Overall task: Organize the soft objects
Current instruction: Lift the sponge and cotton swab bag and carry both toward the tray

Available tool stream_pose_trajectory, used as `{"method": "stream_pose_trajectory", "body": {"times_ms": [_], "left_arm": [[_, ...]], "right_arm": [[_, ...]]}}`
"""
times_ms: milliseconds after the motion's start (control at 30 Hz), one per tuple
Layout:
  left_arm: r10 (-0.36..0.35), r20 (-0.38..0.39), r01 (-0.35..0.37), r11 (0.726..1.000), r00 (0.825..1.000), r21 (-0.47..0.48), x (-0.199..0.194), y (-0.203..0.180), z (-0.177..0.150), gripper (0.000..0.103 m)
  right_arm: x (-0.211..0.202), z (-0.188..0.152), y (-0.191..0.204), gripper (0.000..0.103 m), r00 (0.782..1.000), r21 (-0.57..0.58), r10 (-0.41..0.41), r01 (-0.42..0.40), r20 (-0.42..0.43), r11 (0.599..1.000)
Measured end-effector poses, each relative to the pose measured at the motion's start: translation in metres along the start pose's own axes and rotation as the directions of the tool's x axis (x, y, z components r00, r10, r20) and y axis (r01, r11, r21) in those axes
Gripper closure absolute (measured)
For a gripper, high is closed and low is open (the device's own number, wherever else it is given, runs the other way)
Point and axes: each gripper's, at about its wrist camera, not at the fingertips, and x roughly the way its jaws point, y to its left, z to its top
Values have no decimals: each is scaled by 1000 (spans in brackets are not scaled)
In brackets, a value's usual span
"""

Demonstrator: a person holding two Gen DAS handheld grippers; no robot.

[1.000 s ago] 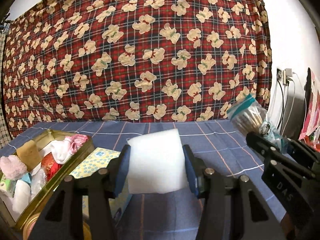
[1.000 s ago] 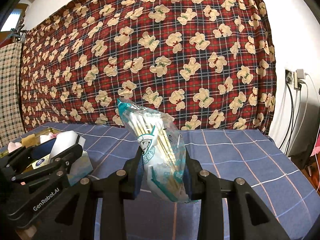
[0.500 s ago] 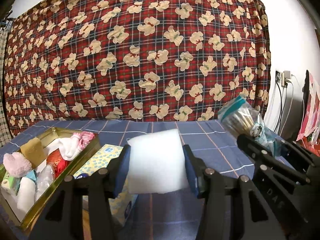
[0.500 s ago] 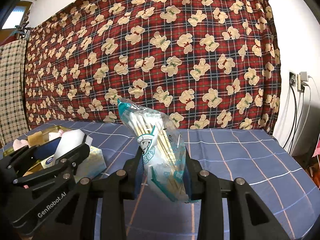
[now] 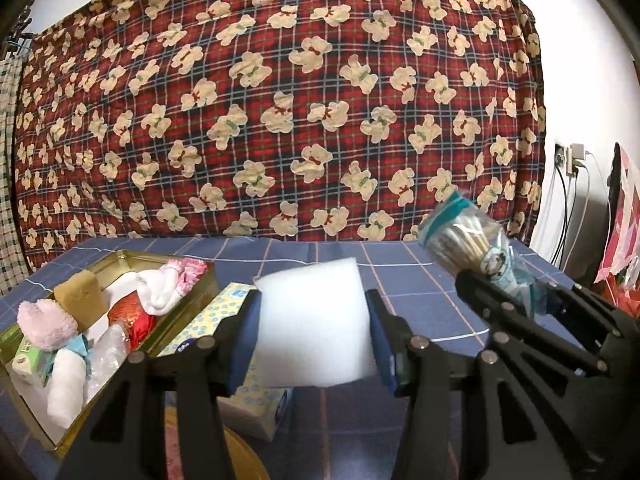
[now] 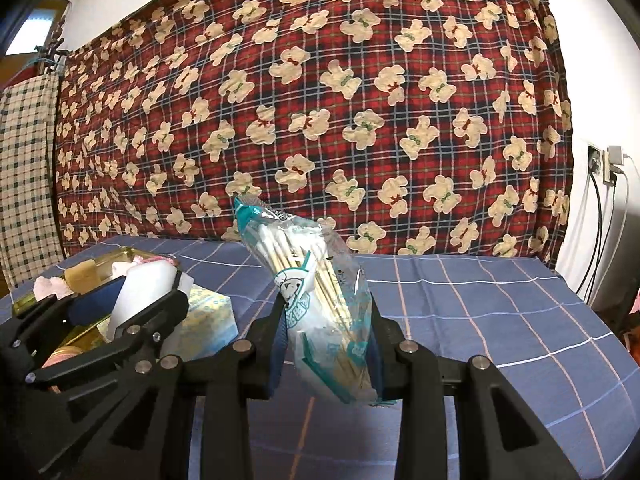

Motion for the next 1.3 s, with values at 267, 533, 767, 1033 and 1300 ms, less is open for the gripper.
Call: {"method": "stream_pose_trajectory", "body": {"times_ms": [267, 533, 767, 1033, 1300], "left_arm": [[-10, -4, 9, 999, 1000, -34, -3, 12, -1, 53], [-31, -13, 30, 998, 999, -60, -6, 24, -1, 53], [-55, -17, 53, 995, 998, -80, -7, 32, -2, 53], [-97, -13, 95, 991, 995, -89, -17, 39, 7, 53], [-125, -19, 122, 986, 992, -117, -30, 61, 25, 53]], "right_arm": [[0, 1, 5, 66, 1000, 16, 9, -9, 1, 1000], [5, 1, 13, 67, 999, 15, 29, -29, -27, 999], [9, 2, 18, 67, 999, 24, 40, -39, -33, 999], [12, 2, 21, 67, 997, 36, 56, -54, -47, 998], [12, 27, 34, 67, 991, 58, 127, -124, -52, 991]]}}
